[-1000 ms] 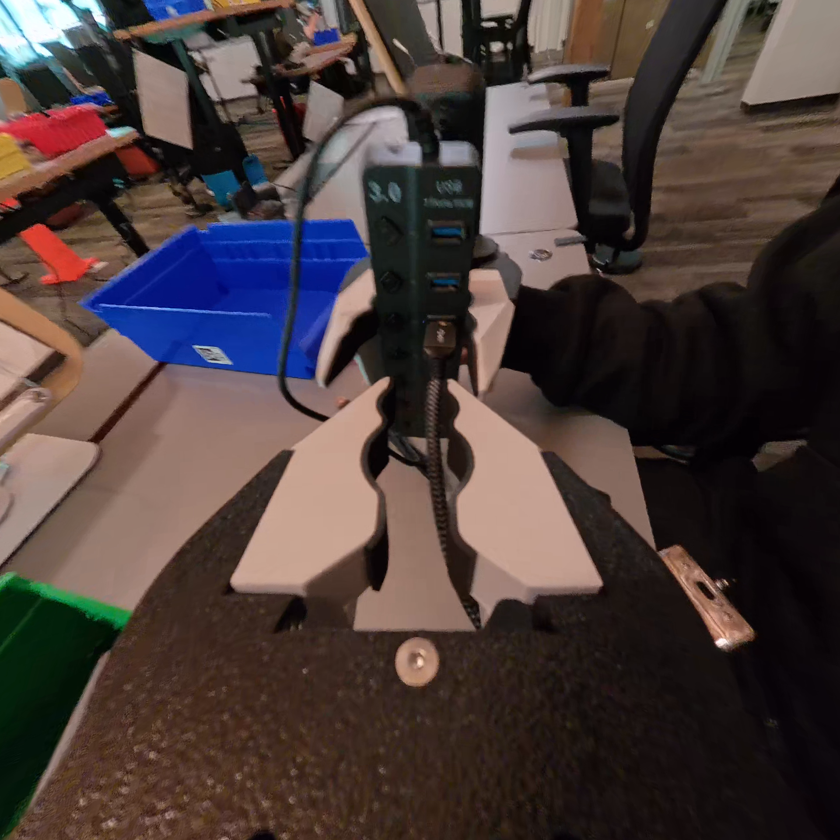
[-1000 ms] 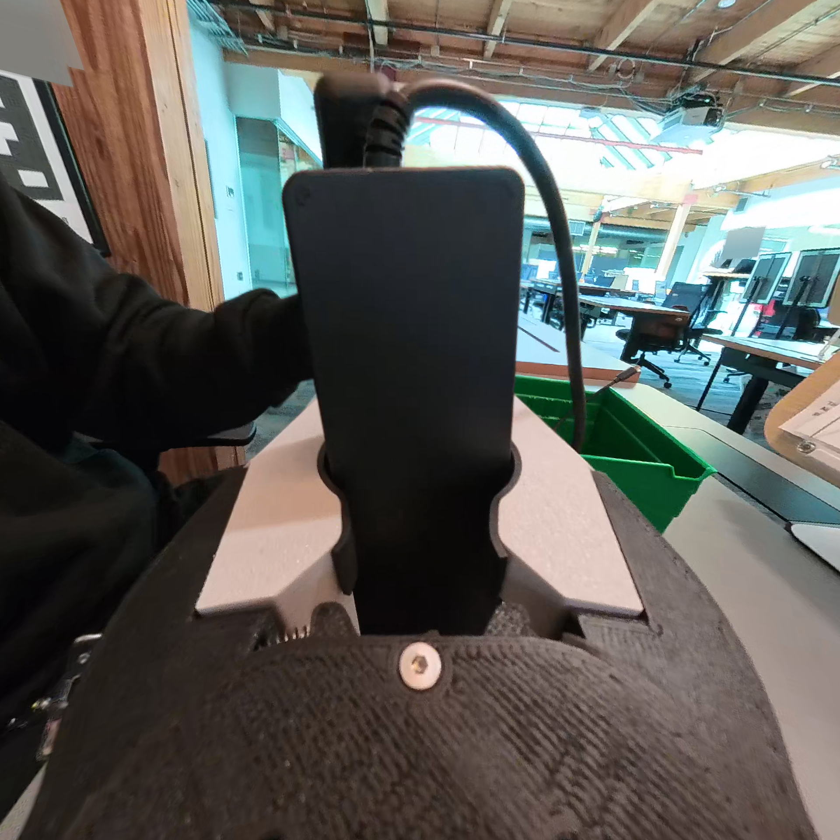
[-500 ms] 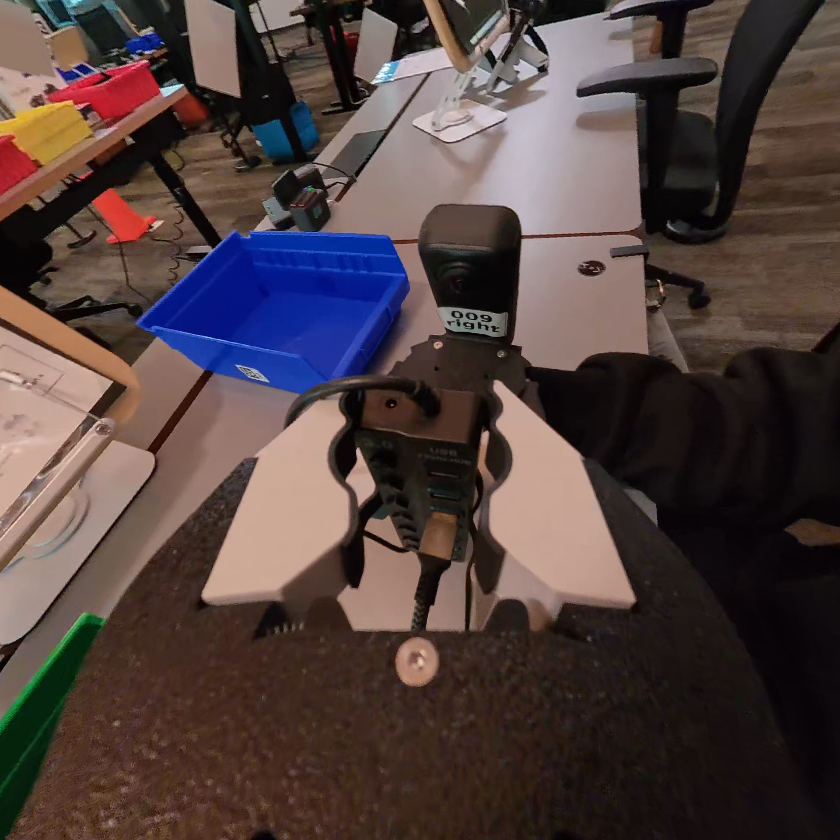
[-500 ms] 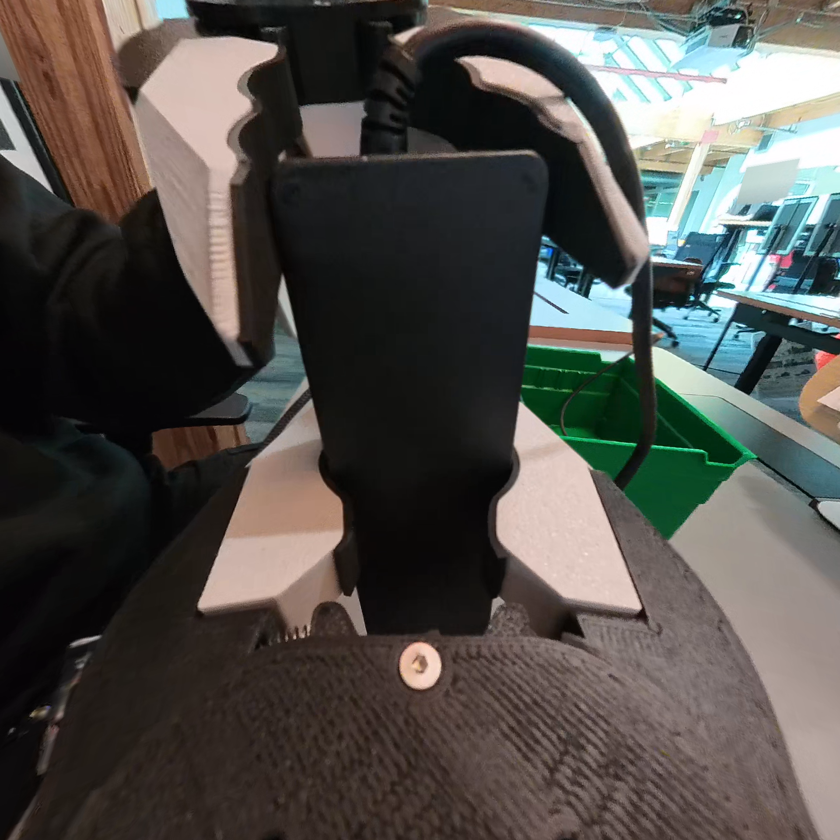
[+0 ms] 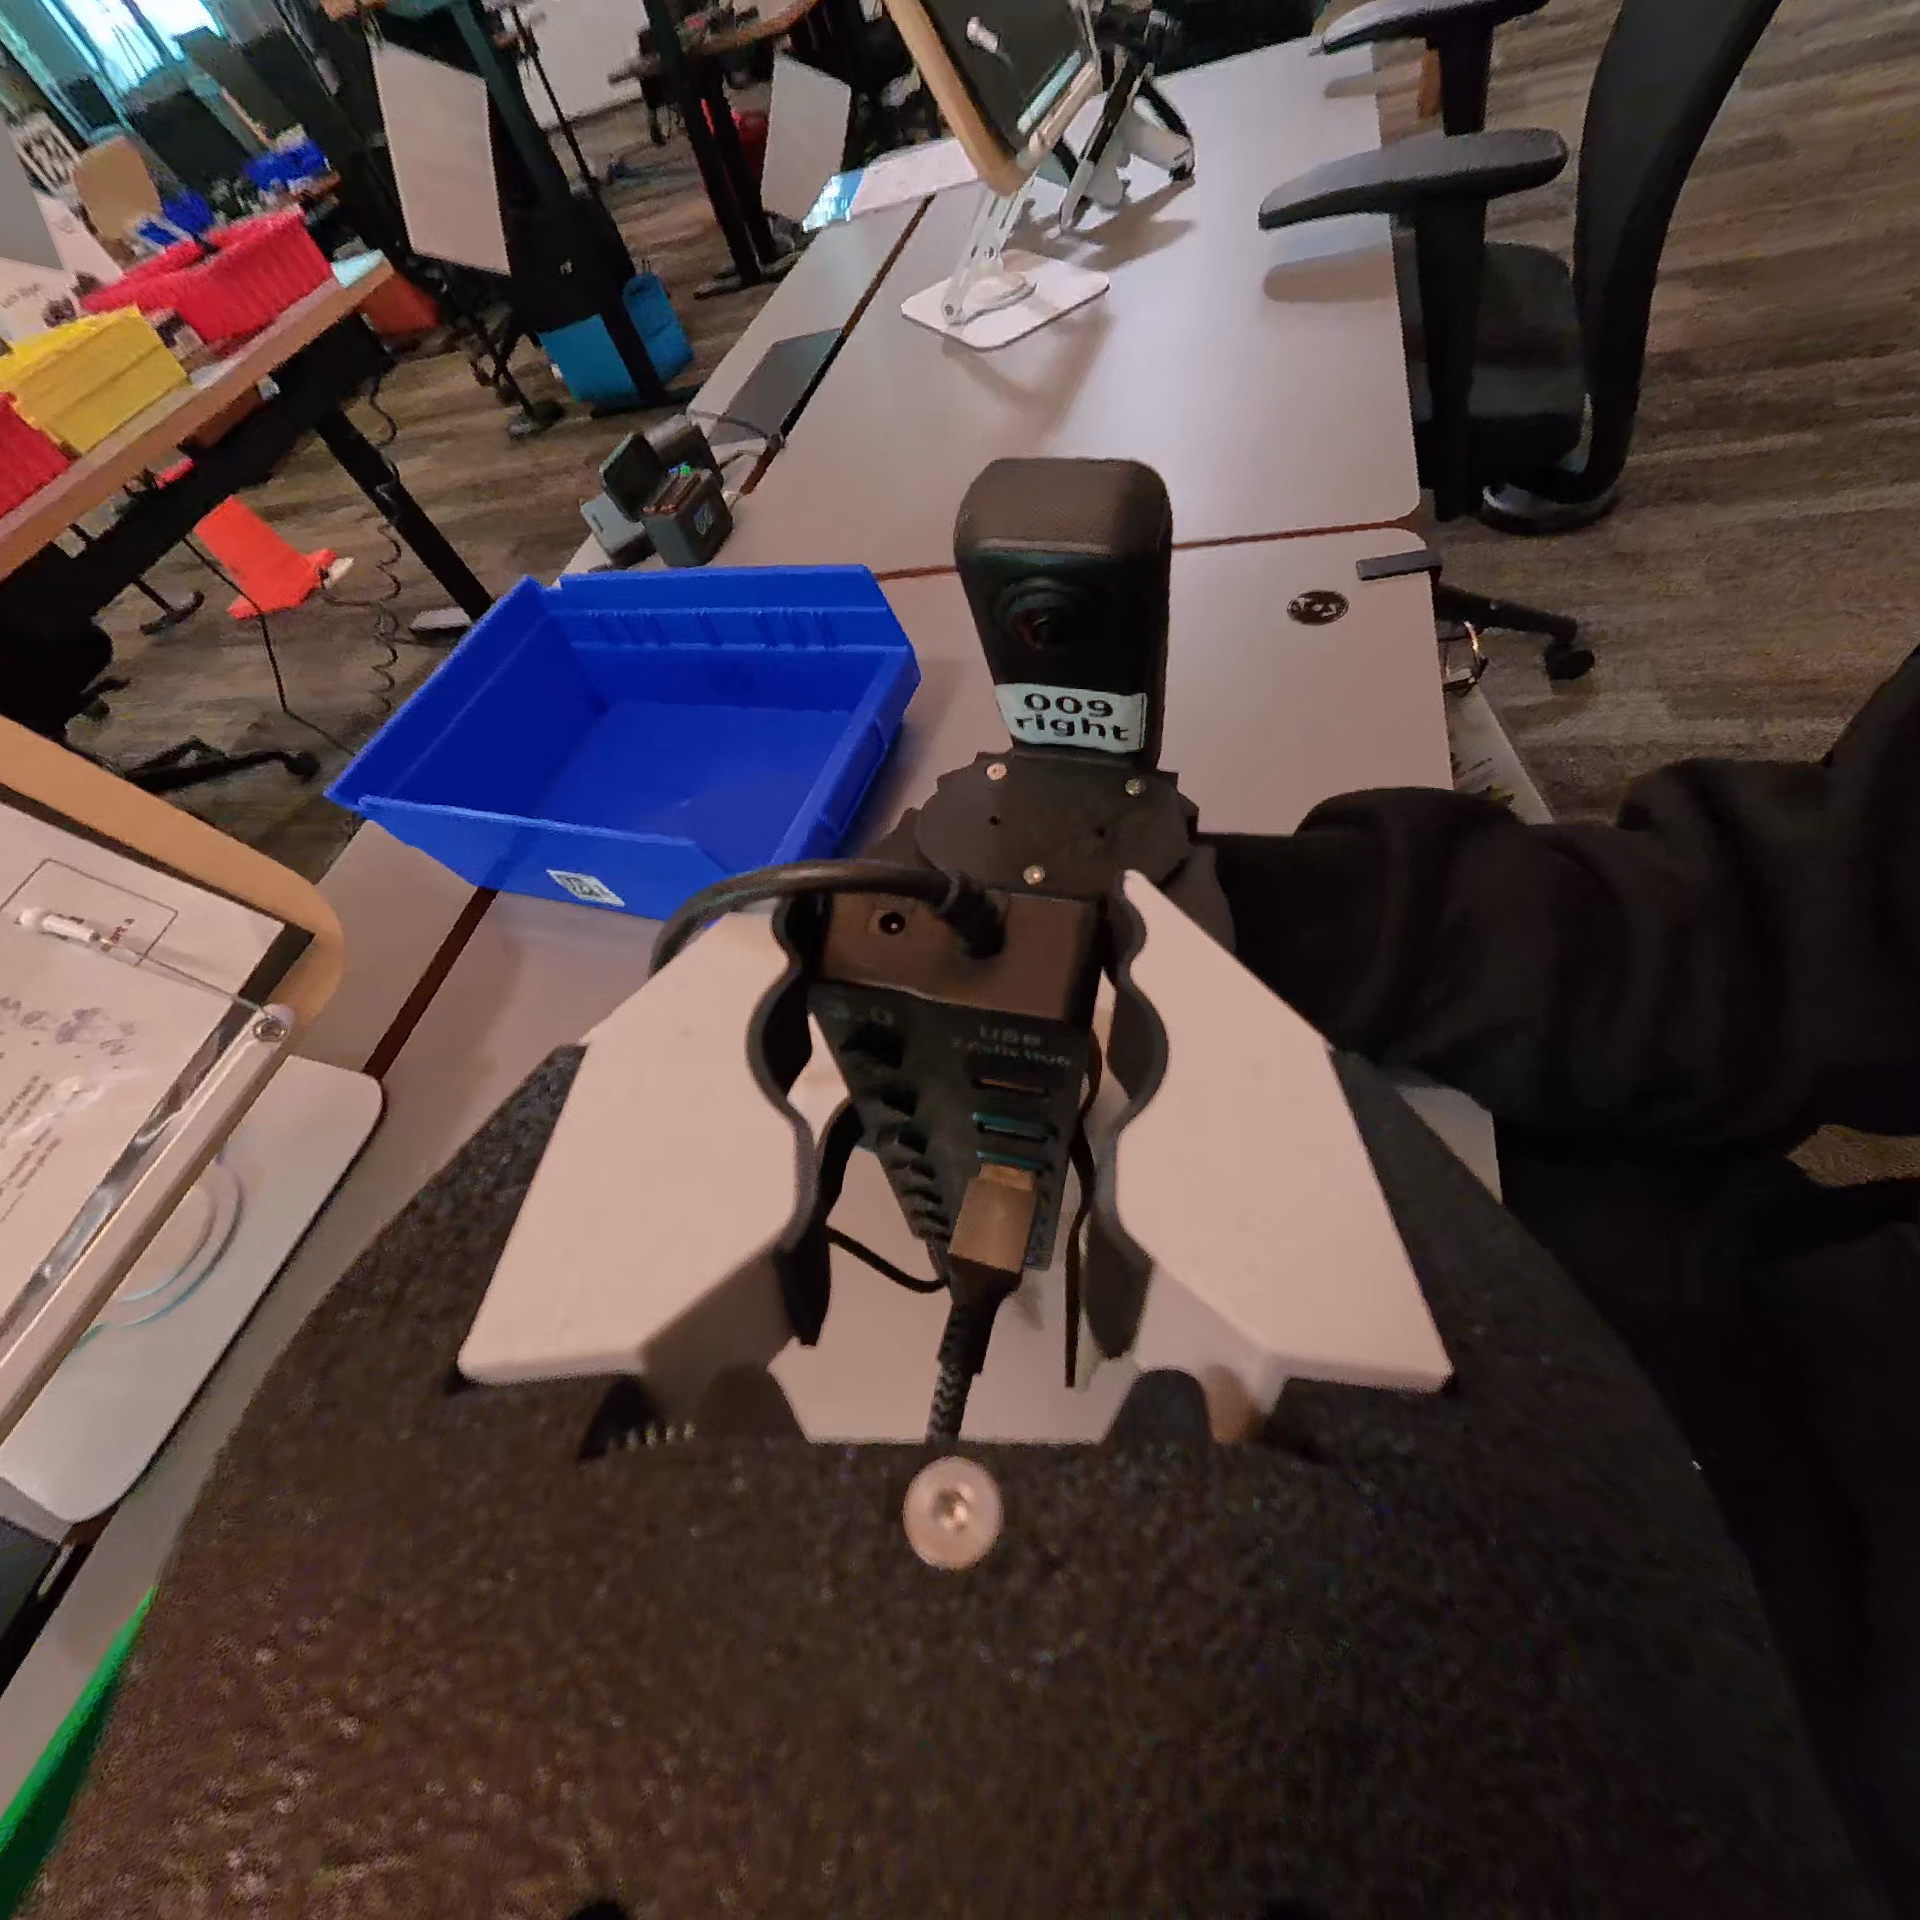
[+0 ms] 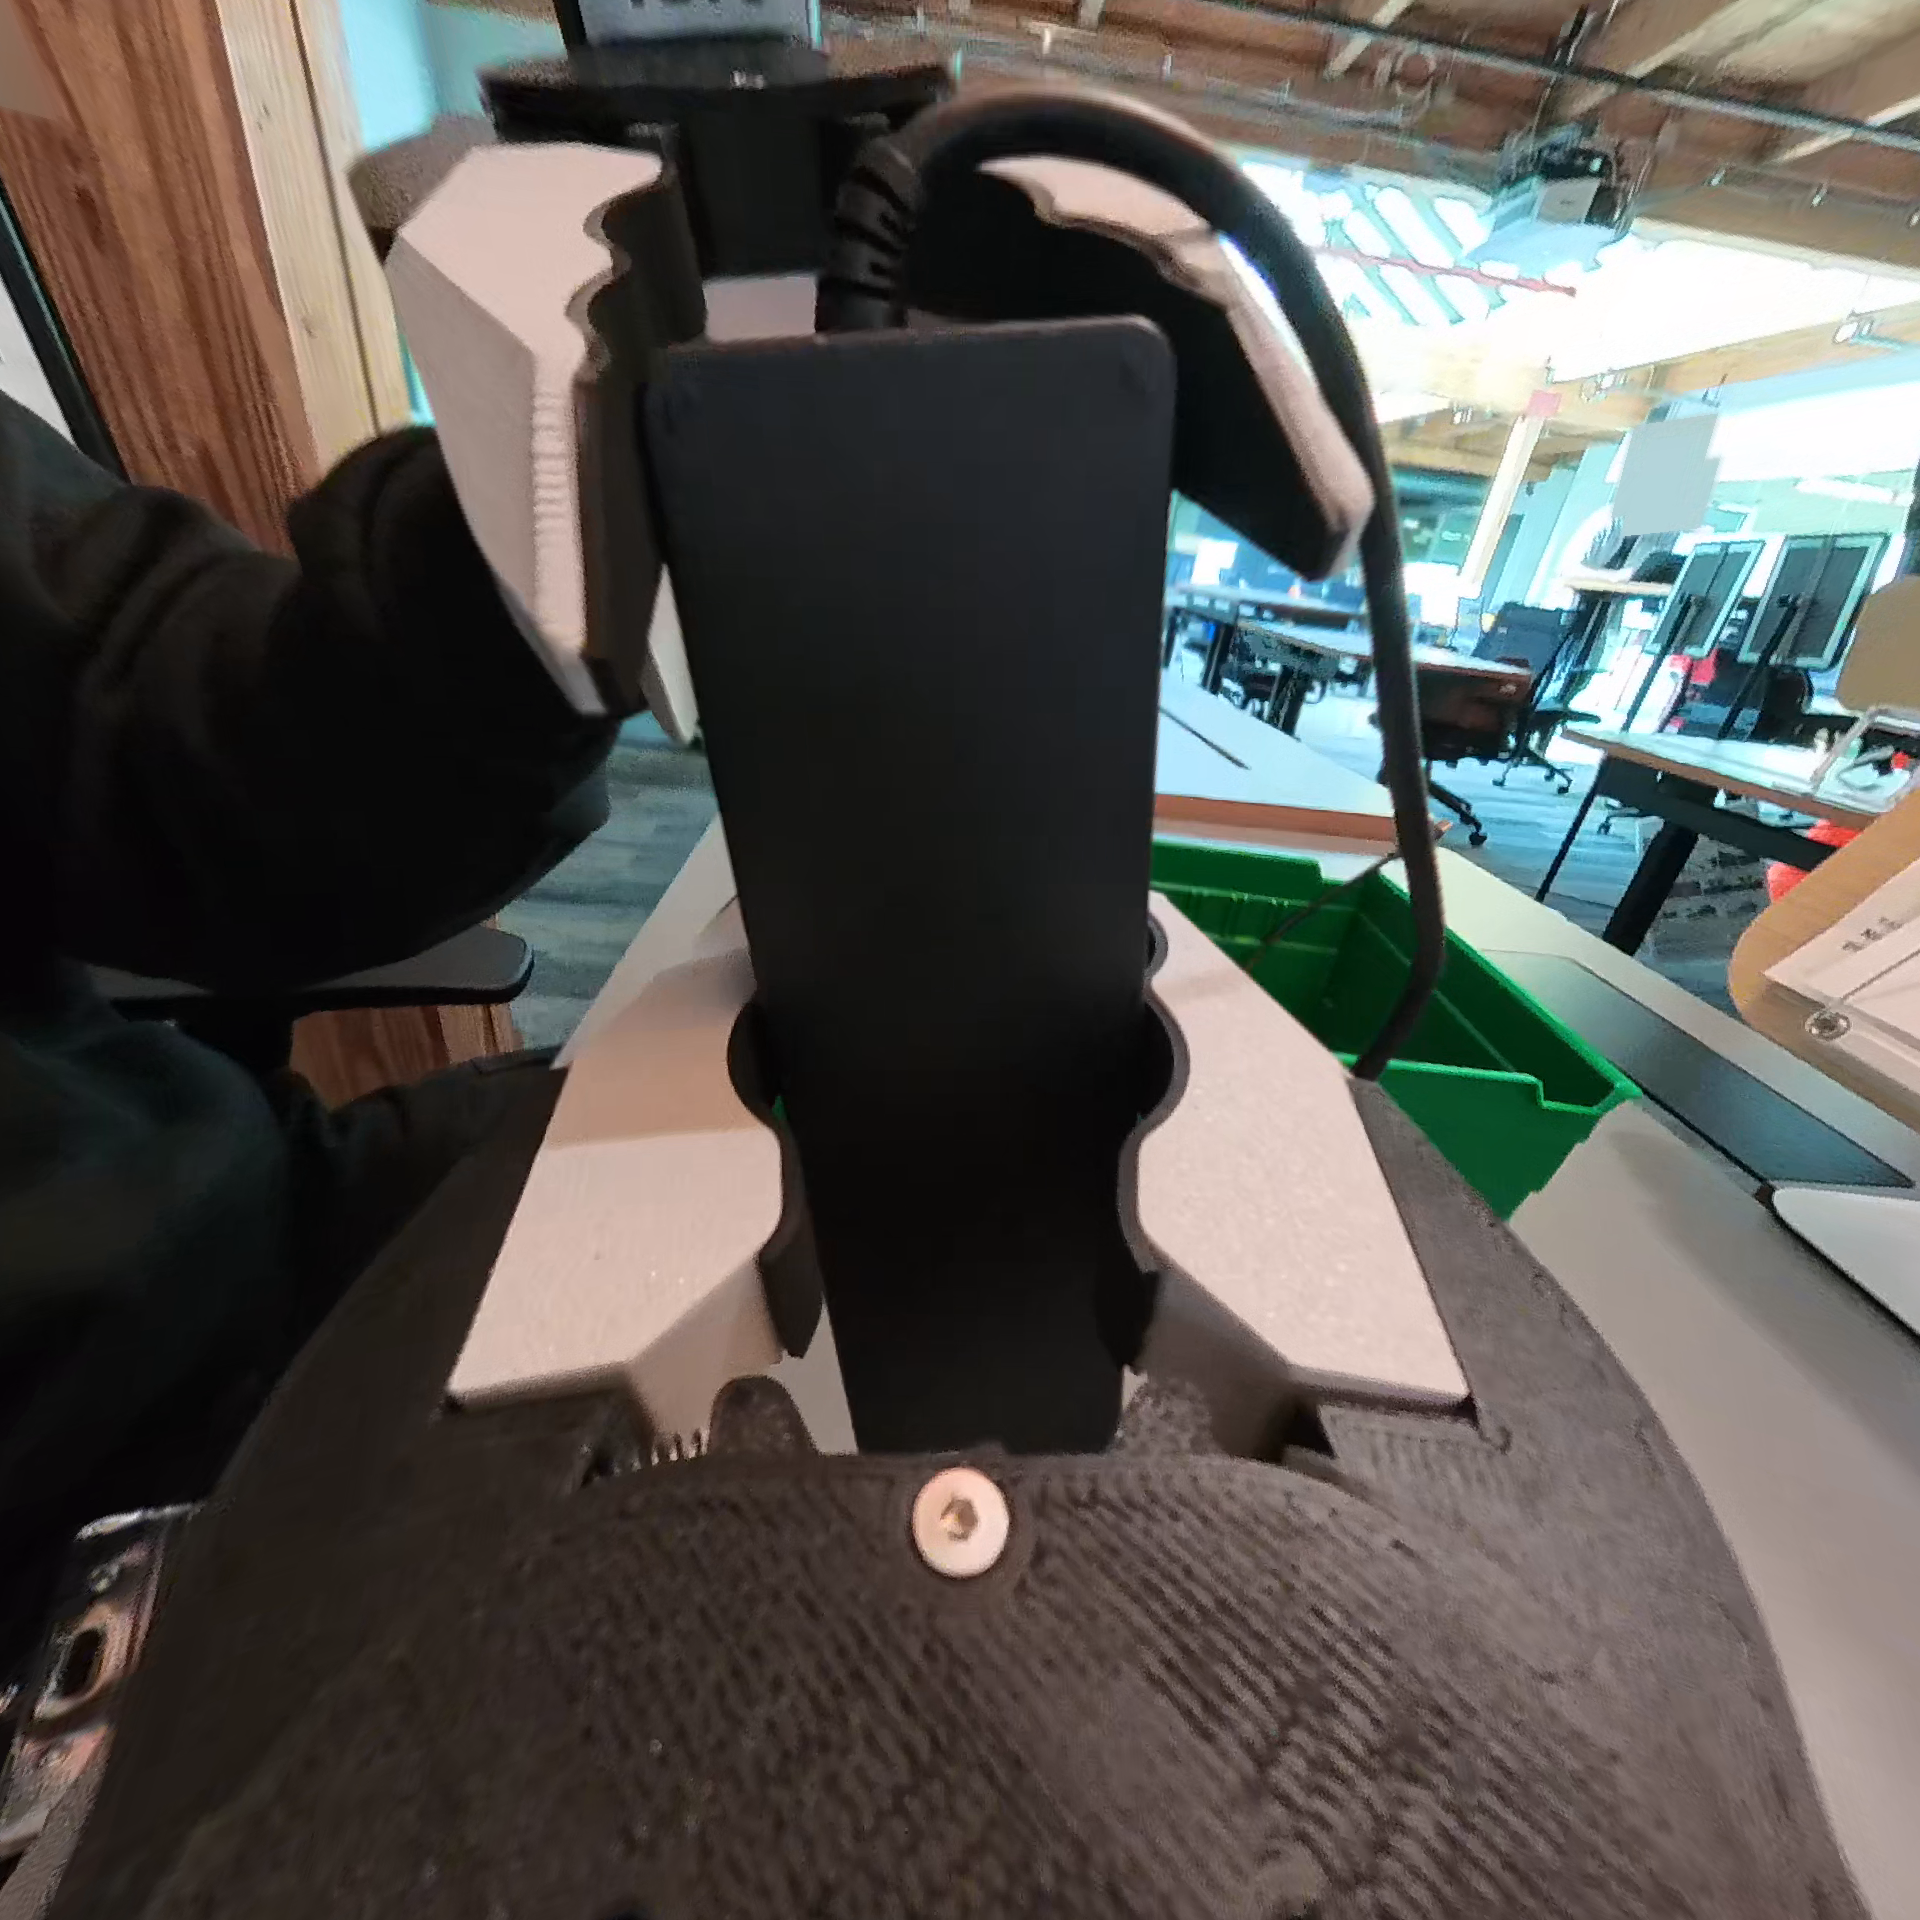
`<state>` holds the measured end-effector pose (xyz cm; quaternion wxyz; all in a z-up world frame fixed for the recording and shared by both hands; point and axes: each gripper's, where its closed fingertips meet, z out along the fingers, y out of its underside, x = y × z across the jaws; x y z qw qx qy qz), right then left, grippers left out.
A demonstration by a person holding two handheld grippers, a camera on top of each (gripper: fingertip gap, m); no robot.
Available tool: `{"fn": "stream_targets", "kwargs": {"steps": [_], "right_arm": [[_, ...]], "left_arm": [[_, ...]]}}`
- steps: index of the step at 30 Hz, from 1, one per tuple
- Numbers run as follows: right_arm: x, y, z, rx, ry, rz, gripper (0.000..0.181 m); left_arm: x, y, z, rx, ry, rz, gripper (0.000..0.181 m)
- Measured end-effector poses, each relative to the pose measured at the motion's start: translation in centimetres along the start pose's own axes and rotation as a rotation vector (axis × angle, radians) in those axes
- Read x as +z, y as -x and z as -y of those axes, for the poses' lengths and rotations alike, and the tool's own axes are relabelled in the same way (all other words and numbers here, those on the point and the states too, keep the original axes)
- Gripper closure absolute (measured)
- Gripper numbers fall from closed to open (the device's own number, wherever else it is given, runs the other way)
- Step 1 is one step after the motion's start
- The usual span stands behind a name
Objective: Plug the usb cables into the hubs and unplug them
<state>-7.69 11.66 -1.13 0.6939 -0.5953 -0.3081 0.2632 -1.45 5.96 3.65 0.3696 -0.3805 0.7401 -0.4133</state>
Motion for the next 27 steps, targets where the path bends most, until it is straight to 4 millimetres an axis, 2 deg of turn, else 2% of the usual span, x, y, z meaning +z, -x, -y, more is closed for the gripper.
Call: {"fn": "stream_targets", "kwargs": {"steps": [3,6,8,12,14,16,22,27], "right_arm": [[0.0,0.0,0.5,0.000,-0.034,0.003,0.118],[-0.5,0.1,1.2,0.006,-0.082,0.015,0.118],[-1.0,0.1,1.7,0.024,-0.117,0.029,0.118],[-1.3,0.3,2.1,0.037,-0.147,0.054,0.118],[-1.2,0.4,2.1,0.043,-0.152,0.057,0.118],[-1.0,0.5,2.0,0.042,-0.144,0.060,0.118],[-0.8,0.4,1.6,0.067,-0.127,0.065,0.118],[-0.6,0.4,0.7,0.075,-0.069,0.069,0.118]], "left_arm": [[-0.5,0.0,0.4,-0.022,-0.034,-0.001,0.125],[-2.0,0.4,0.2,-0.058,-0.039,0.016,0.115],[-3.4,0.4,-0.7,-0.048,-0.024,0.010,0.130],[-4.8,-0.1,-4.3,-0.050,0.085,-0.038,0.150],[-4.9,-0.6,-4.9,-0.047,0.089,-0.061,0.165],[-4.7,-0.8,-5.3,-0.042,0.096,-0.066,0.171],[-4.3,-0.7,-5.9,-0.013,0.088,-0.035,0.175],[-4.0,-0.9,-7.2,0.015,0.141,-0.020,0.175]]}}
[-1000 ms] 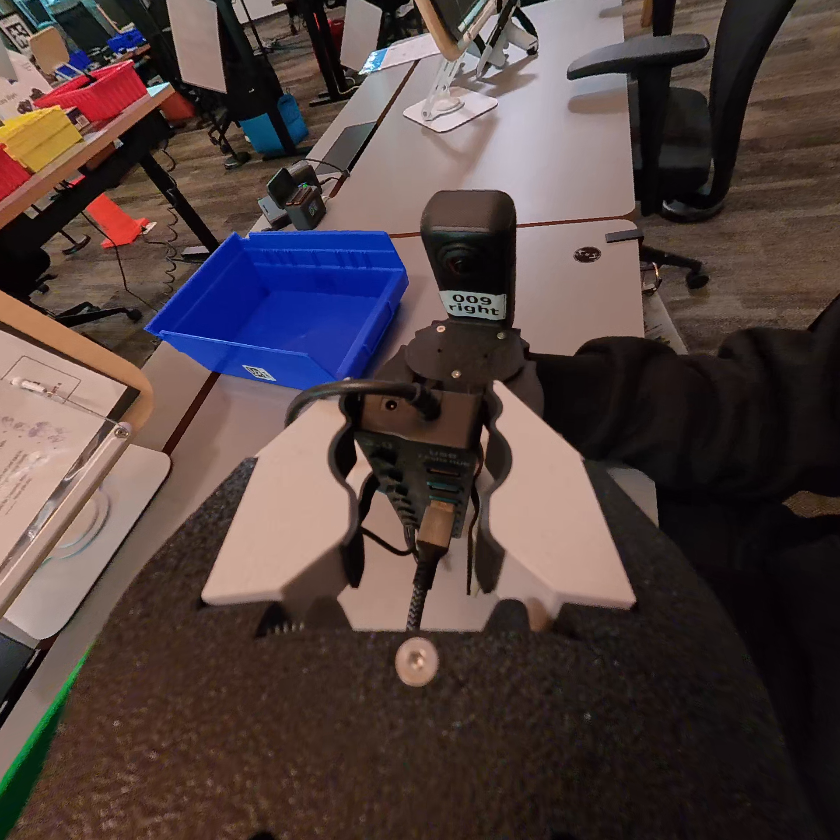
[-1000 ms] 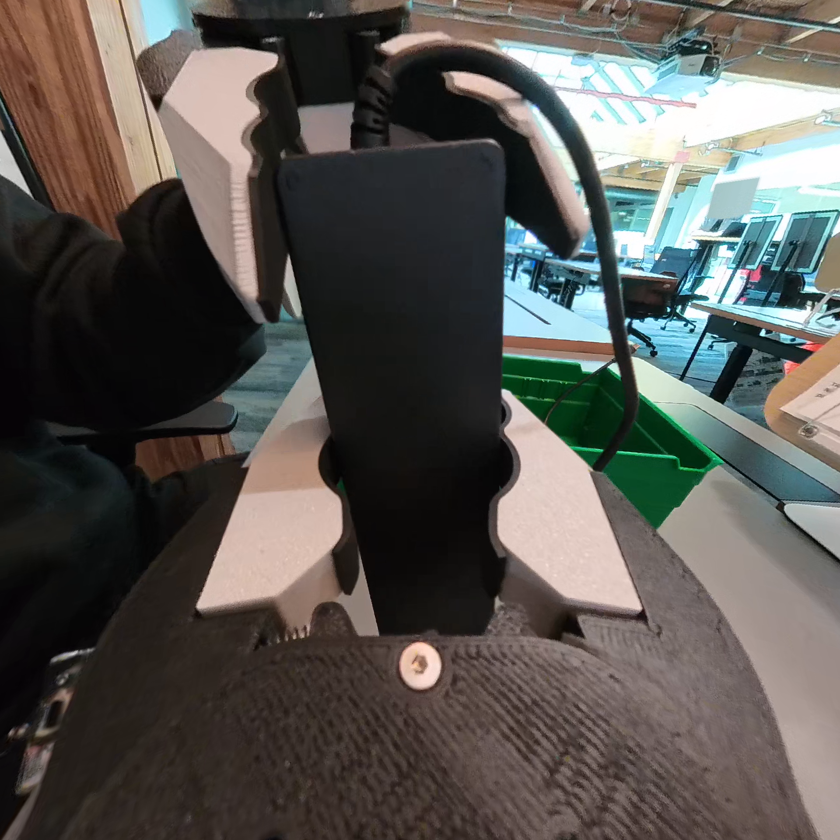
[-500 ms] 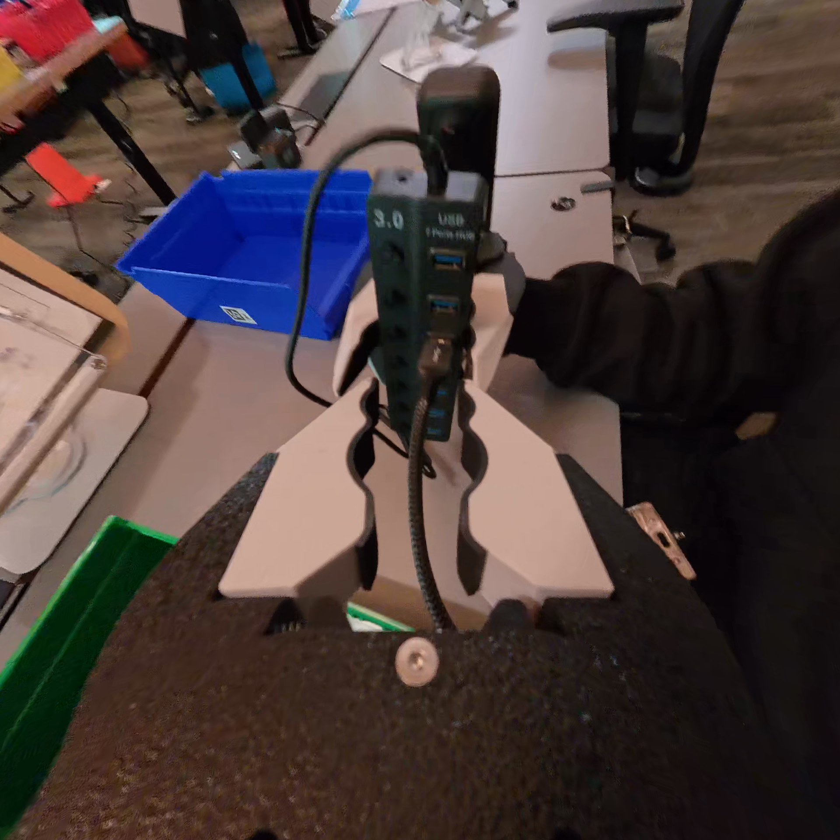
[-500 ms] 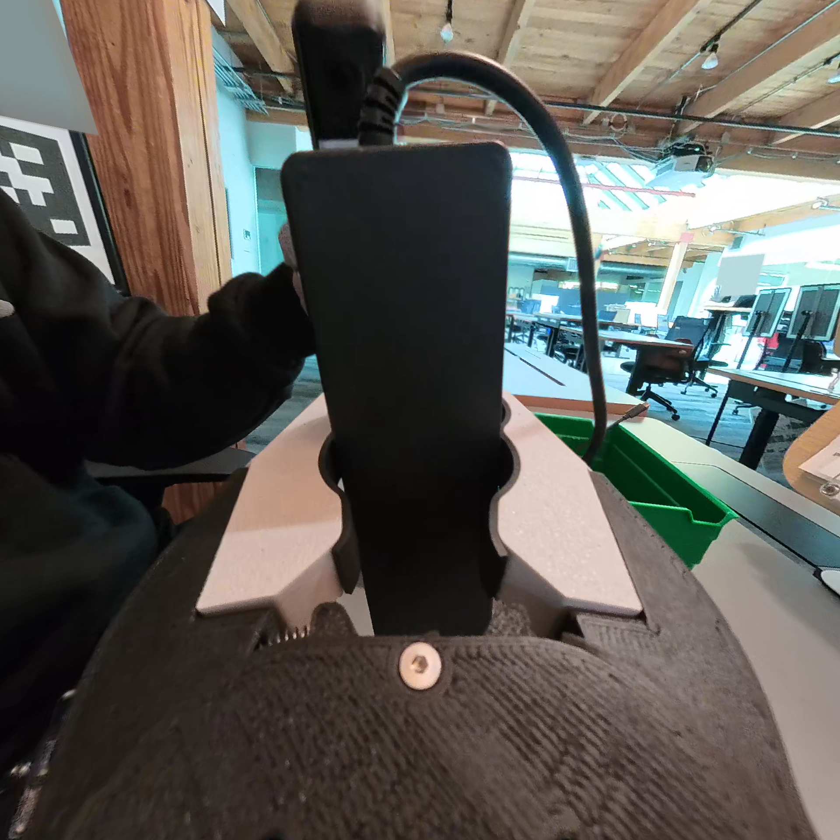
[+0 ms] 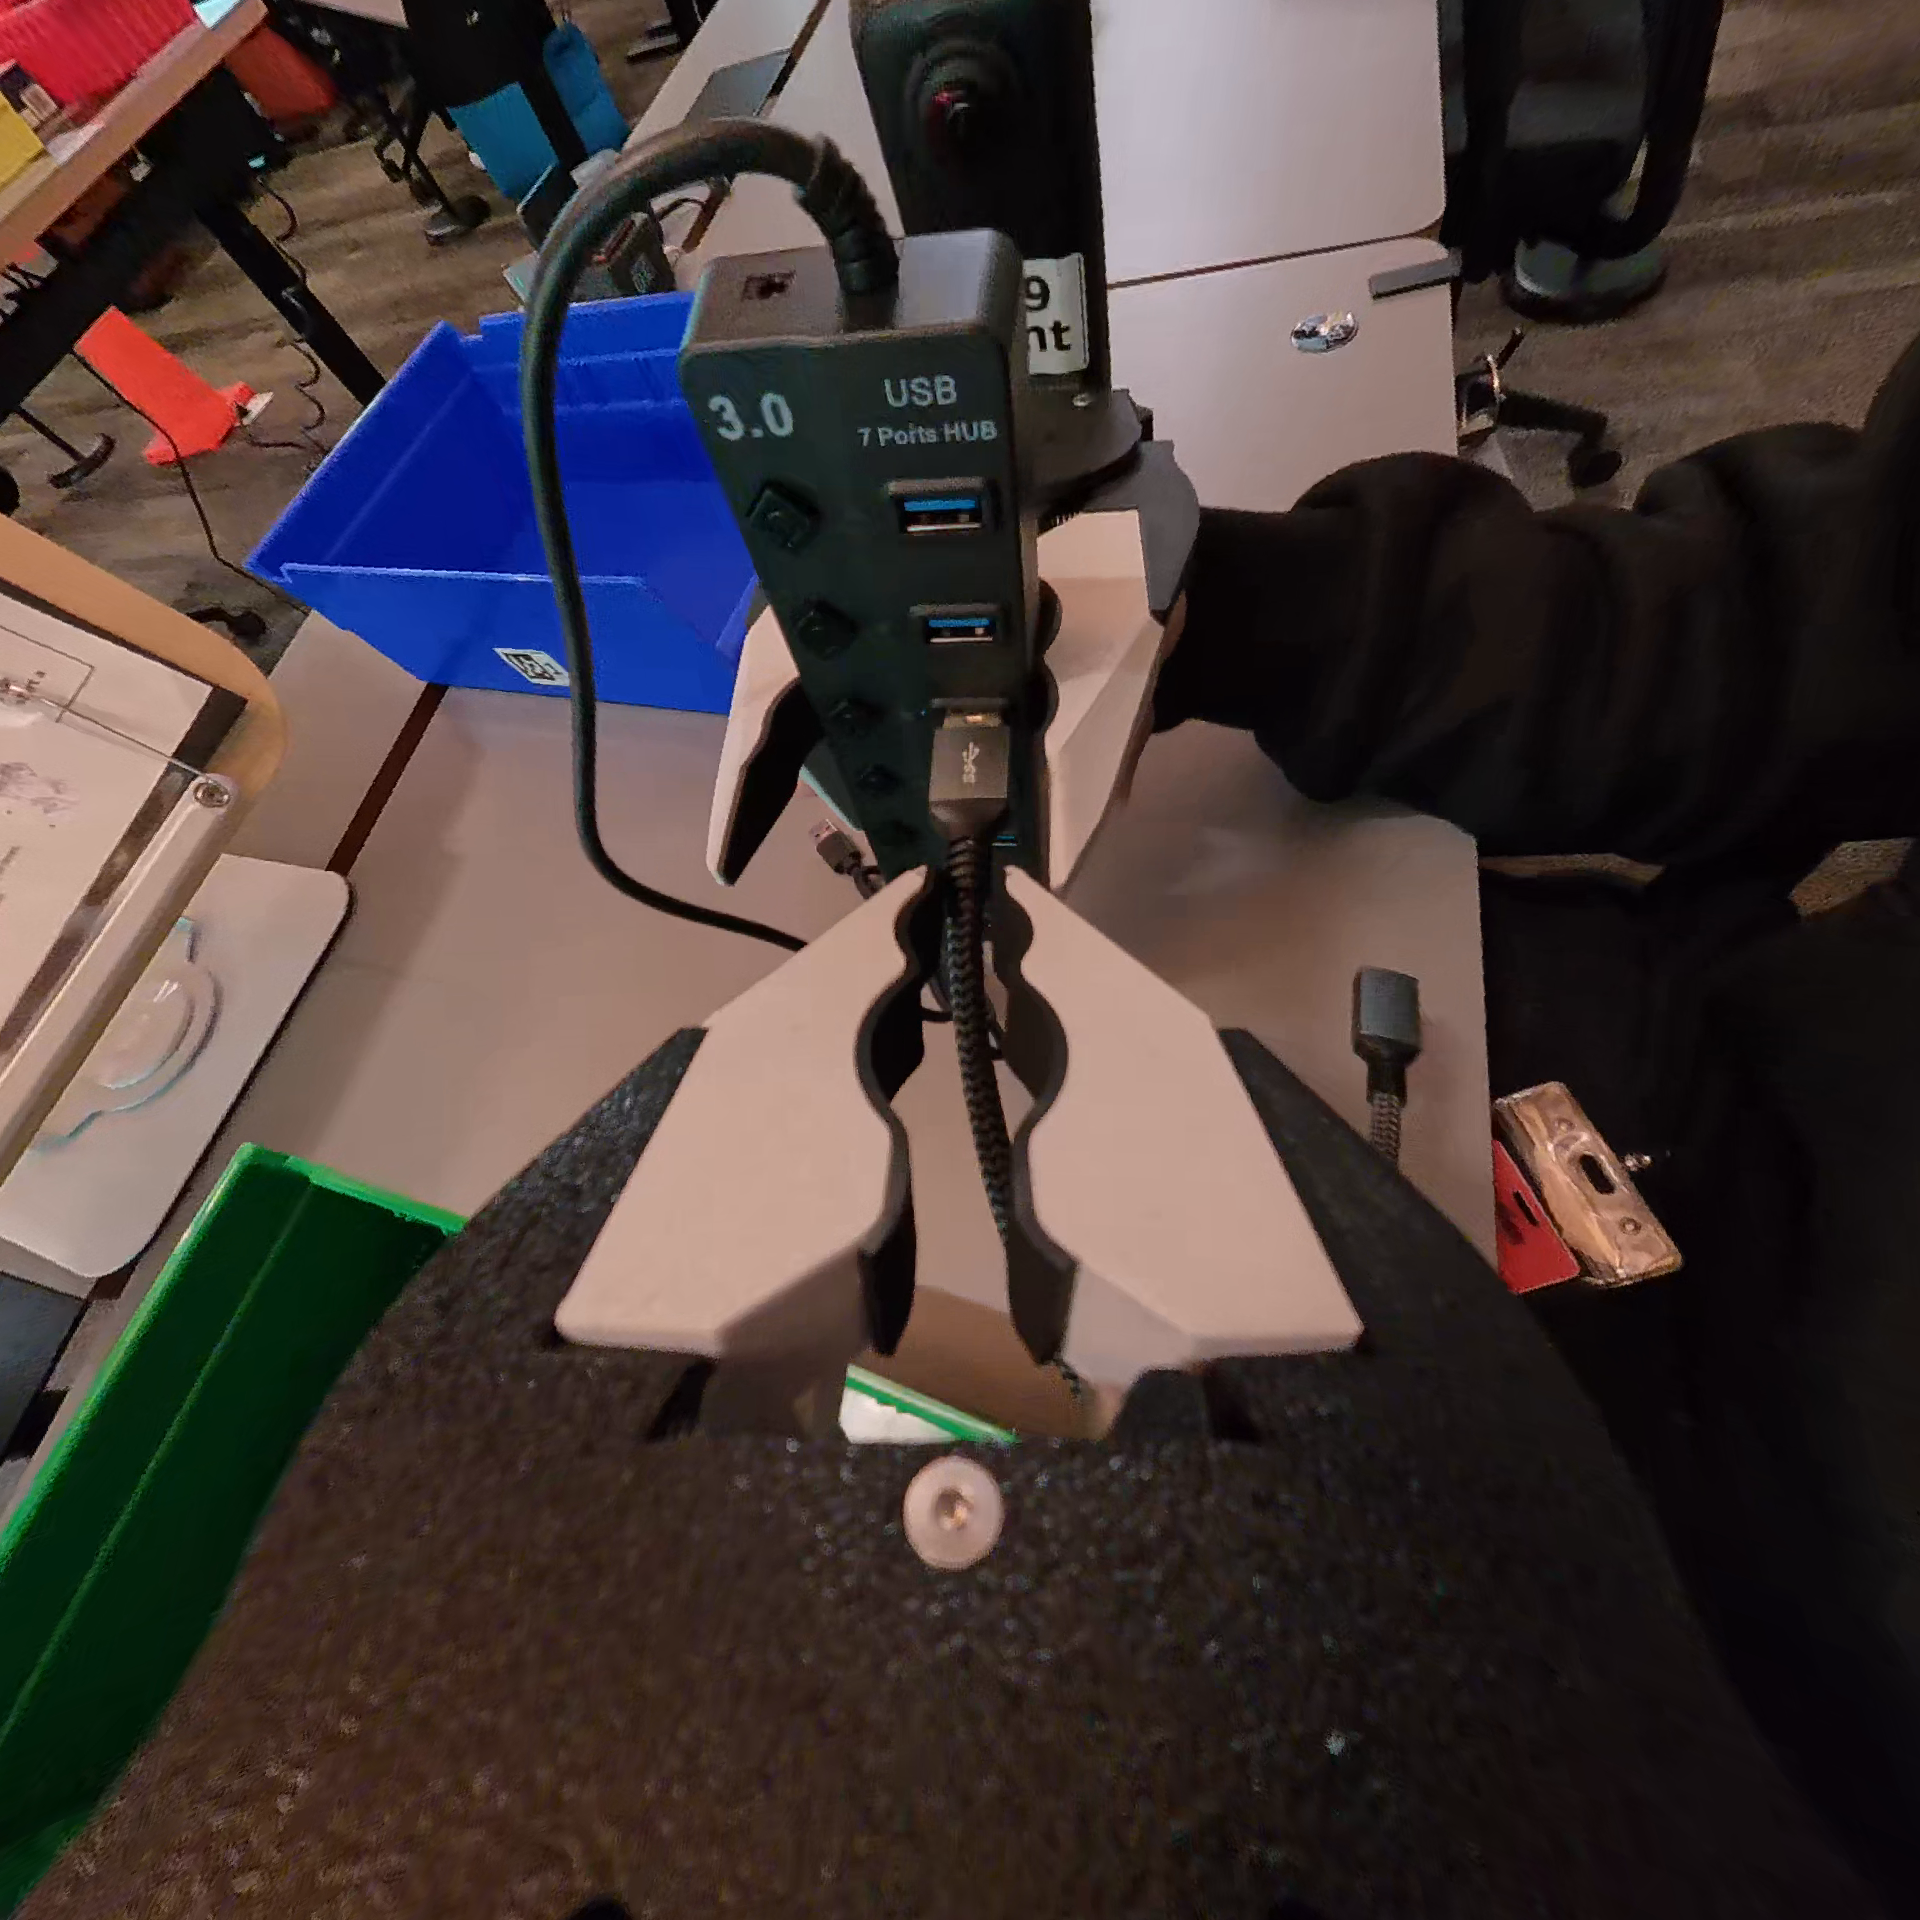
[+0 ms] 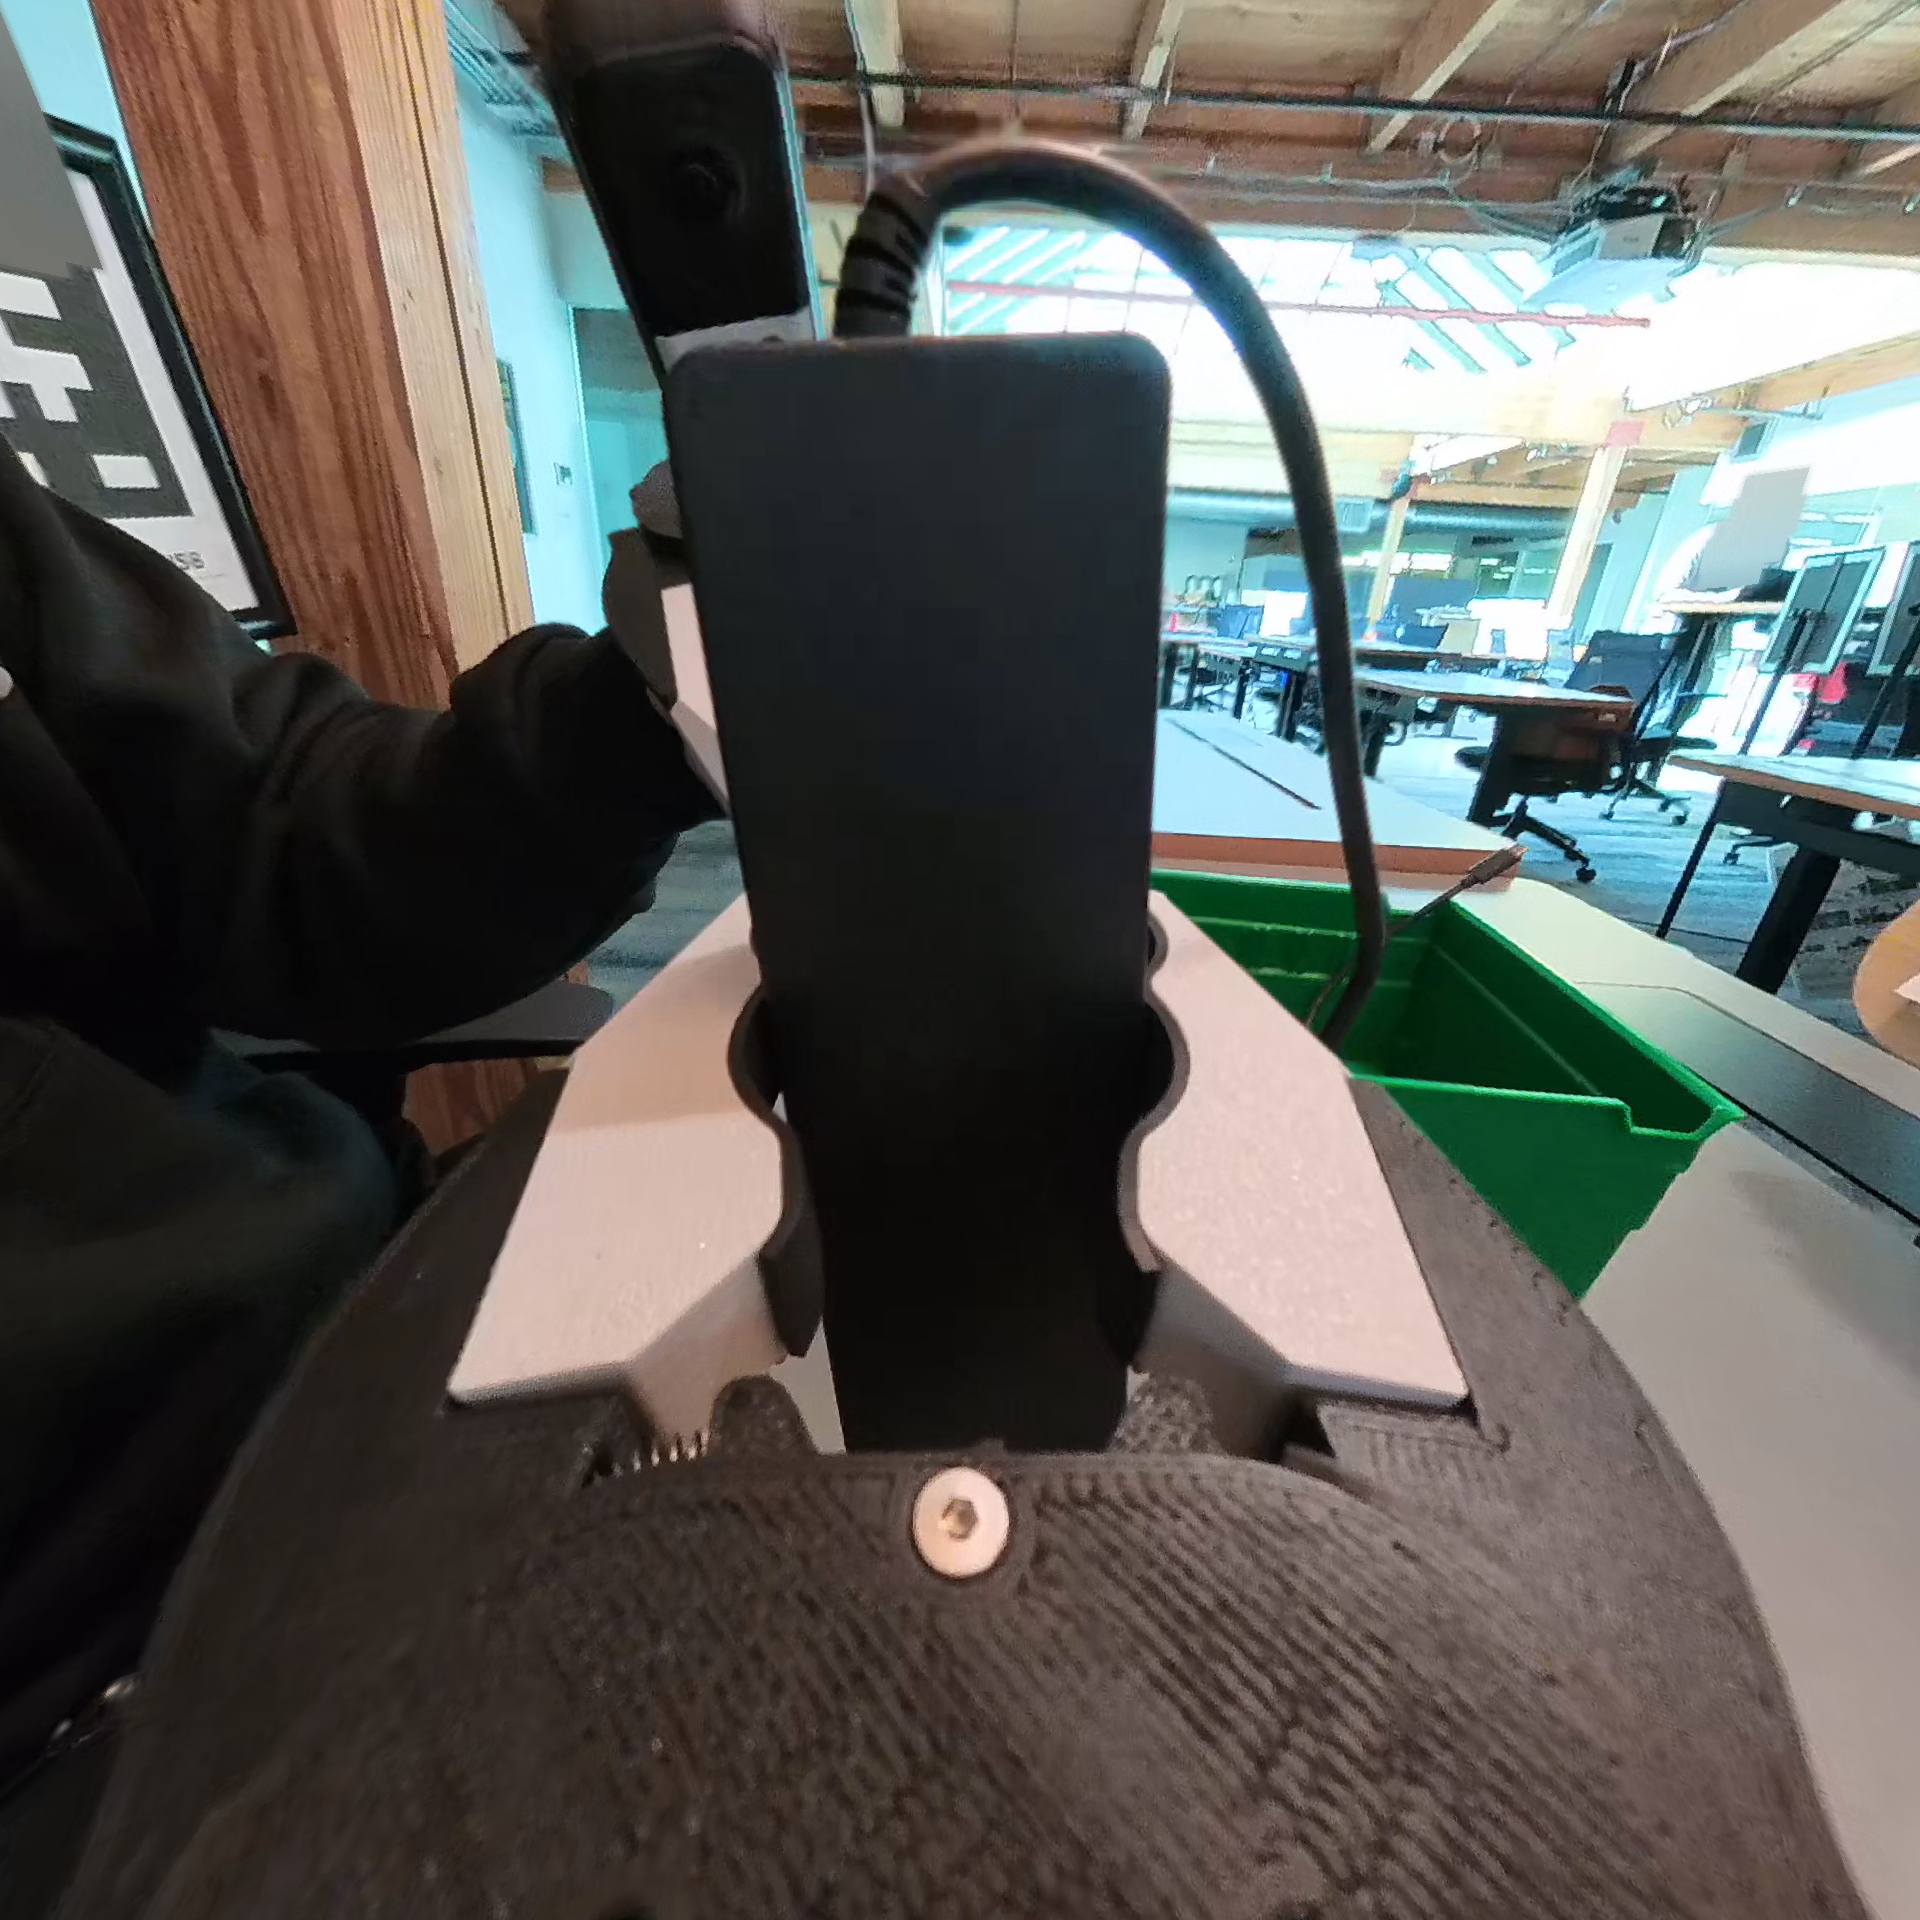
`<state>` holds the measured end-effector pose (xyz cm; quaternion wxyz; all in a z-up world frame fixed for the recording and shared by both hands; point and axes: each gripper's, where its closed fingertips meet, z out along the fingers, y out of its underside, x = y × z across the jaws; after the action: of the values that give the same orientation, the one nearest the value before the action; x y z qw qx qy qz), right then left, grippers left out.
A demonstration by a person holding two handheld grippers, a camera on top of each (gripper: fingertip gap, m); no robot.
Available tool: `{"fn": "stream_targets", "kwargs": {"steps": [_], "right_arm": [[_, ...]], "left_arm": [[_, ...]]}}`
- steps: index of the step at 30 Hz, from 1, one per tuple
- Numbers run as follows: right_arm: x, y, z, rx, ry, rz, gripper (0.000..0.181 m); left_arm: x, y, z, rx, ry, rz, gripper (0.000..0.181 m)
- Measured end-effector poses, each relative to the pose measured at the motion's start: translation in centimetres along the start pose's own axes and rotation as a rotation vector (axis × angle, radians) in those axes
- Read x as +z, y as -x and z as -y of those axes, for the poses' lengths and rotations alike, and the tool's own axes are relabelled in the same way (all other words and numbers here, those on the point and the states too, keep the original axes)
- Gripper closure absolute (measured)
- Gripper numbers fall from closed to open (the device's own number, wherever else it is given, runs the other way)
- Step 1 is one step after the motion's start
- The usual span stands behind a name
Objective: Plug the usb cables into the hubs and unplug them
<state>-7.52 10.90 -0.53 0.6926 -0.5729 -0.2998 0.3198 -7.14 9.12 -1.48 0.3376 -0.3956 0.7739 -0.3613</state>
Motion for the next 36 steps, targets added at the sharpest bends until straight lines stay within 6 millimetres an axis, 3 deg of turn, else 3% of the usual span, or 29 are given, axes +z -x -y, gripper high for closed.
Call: {"fn": "stream_targets", "kwargs": {"steps": [12,16,18,22,36], "right_arm": [[0.5,0.9,-0.9,0.026,0.045,0.057,0.117],[1.5,1.7,-2.5,-0.007,0.113,0.089,0.118],[1.7,1.3,-1.0,-0.005,0.002,0.061,0.119],[1.5,1.2,-1.4,-0.068,0.077,0.034,0.118],[0.6,0.6,-1.2,-0.045,0.045,0.025,0.118]], "left_arm": [[-0.1,-0.7,-0.4,-0.032,-0.049,-0.065,0.176],[-0.3,-0.5,1.5,-0.089,-0.189,-0.073,0.176],[-0.7,-0.7,2.1,-0.073,-0.197,-0.085,0.175],[-0.9,-0.6,1.4,0.023,-0.035,-0.033,0.174],[0.4,-0.4,-1.0,-0.042,-0.042,-0.015,0.174]]}}
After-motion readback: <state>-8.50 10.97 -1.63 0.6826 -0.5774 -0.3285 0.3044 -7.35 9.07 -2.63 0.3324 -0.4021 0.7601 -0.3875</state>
